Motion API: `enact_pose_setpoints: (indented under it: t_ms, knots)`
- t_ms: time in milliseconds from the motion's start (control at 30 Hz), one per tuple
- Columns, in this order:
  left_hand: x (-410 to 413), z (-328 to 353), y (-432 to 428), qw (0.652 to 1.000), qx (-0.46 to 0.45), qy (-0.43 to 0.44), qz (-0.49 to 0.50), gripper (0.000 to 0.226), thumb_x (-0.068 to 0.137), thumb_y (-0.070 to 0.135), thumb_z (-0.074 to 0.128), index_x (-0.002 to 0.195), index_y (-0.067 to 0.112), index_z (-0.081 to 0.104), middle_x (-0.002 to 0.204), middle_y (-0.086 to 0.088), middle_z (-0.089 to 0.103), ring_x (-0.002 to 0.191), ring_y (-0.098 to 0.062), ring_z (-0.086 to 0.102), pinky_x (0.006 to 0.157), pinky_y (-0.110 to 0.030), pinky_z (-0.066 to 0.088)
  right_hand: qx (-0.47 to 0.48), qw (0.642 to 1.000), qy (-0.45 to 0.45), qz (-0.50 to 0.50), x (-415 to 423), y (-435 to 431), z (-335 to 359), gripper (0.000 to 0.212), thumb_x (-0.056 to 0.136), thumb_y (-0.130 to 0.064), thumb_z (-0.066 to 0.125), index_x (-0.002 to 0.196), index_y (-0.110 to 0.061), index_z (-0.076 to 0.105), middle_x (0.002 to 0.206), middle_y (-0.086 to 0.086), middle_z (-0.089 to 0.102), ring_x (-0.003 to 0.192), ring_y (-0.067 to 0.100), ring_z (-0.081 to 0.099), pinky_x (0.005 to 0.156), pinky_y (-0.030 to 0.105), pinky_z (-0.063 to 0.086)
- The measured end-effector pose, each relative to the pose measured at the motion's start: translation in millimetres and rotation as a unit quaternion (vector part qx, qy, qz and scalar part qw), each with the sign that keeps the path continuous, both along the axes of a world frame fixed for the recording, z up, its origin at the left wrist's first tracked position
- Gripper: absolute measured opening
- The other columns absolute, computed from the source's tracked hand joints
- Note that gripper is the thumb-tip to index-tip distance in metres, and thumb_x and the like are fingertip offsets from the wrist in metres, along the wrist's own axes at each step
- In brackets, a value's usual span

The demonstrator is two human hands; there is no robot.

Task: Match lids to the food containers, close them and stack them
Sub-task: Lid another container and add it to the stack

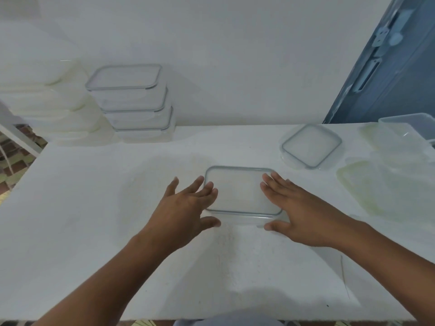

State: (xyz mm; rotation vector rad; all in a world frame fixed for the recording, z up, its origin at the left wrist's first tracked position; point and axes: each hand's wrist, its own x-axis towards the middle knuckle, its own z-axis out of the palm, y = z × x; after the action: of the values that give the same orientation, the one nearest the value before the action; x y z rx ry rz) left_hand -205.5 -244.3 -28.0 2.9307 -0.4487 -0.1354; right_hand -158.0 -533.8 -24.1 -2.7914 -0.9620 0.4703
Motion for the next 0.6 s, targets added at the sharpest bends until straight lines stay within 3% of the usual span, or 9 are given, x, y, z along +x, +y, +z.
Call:
enact_pose_setpoints:
  t_ms: [67,167,333,500,600]
  knots:
    - [0,-6,0,1.0,-0.011,-0.022,-0.01,0.078,0.091,0.064,0.06,0.155,0.025,0.042,0.164,0.009,0.031,0.155,-0.006,0.015,0.127,-0.052,0.007,0.003,1.0,0.005,-0.009,-1,1,-1,0.087,0.099,-0.056,0.047,0.156,-0.027,-0.012,0.159,-0.018,-0.027,0.14,-0.007,-0.034,0.108,0.008,-0.016]
    - [-3,-20,0,0.994,-0.025,-0.108,-0.018,0.067,0.089,0.06,0.061,0.139,0.014,0.063,0.147,-0.003,0.057,0.143,-0.017,0.046,0.119,-0.058,0.032,0.021,0.999,-0.02,-0.014,-7,2,-8,0.083,0.101,-0.054,0.043,0.156,-0.023,-0.011,0.161,-0.015,-0.025,0.14,-0.006,-0.035,0.108,0.006,-0.014]
    - [-7,-44,-2,0.979,-0.064,-0.192,-0.015,0.057,0.09,0.044,0.07,0.134,0.008,0.067,0.142,-0.008,0.061,0.138,-0.02,0.051,0.116,-0.055,0.038,0.052,0.993,-0.1,-0.019,-15,2,-25,0.075,0.097,-0.05,0.038,0.155,-0.003,0.028,0.165,0.008,0.018,0.154,0.012,-0.002,0.122,0.022,0.002]
    - [-6,-46,-1,0.98,-0.092,-0.178,-0.009,0.062,0.086,0.043,0.08,0.136,0.009,0.065,0.144,-0.007,0.059,0.141,-0.019,0.048,0.113,-0.055,0.043,0.08,0.992,-0.101,-0.017,-14,2,-29,0.078,0.096,-0.055,0.031,0.157,-0.011,0.011,0.167,0.002,0.004,0.151,0.004,-0.014,0.12,0.018,-0.007]
    - [-8,-40,-1,0.985,-0.097,-0.139,-0.004,0.068,0.09,0.055,0.062,0.143,0.014,0.059,0.152,-0.001,0.051,0.147,-0.013,0.038,0.119,-0.05,0.037,0.064,0.996,-0.066,-0.003,-11,-3,-27,0.081,0.091,-0.064,0.022,0.155,-0.023,-0.008,0.165,-0.007,-0.015,0.146,-0.002,-0.027,0.121,0.022,-0.011]
